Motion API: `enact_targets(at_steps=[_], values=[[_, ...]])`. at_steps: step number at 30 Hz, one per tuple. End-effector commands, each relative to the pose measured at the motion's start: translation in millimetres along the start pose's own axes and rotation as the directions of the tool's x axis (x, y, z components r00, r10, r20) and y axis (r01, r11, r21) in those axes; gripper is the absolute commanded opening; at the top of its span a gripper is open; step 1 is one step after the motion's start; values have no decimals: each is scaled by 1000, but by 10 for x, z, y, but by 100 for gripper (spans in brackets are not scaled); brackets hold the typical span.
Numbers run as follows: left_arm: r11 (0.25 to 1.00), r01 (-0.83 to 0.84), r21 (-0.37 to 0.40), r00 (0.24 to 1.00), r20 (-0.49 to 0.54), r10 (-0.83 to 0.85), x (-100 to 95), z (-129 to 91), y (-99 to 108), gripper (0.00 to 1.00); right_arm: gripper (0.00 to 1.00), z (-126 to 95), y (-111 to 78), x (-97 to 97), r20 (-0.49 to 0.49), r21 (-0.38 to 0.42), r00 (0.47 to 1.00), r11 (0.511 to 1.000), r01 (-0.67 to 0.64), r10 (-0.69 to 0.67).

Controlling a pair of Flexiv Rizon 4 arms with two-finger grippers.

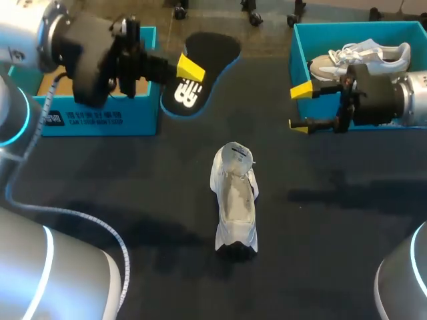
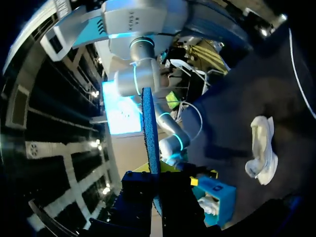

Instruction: Take the shoe out of the shoebox, open the shoe tongue, remove and reinsert the insole, then place the shoe into the shoebox

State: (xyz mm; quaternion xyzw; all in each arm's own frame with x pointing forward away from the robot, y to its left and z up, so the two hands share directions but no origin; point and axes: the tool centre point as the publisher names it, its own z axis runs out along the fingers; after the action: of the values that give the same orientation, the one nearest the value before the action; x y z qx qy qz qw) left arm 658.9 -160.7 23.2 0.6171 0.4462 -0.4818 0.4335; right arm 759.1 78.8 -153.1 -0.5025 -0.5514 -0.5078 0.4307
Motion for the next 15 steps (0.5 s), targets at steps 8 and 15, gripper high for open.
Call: enact_targets(at_steps=[8,15], values=[[987,-144,-69,987,62,149,213,50,26,0,100,3,50,-11,0,12,1000,1000,0,0],[973,-196,-123,979,38,202,547,108,210,0,100,3,50,-11,0,12,1000,1000,0,0]])
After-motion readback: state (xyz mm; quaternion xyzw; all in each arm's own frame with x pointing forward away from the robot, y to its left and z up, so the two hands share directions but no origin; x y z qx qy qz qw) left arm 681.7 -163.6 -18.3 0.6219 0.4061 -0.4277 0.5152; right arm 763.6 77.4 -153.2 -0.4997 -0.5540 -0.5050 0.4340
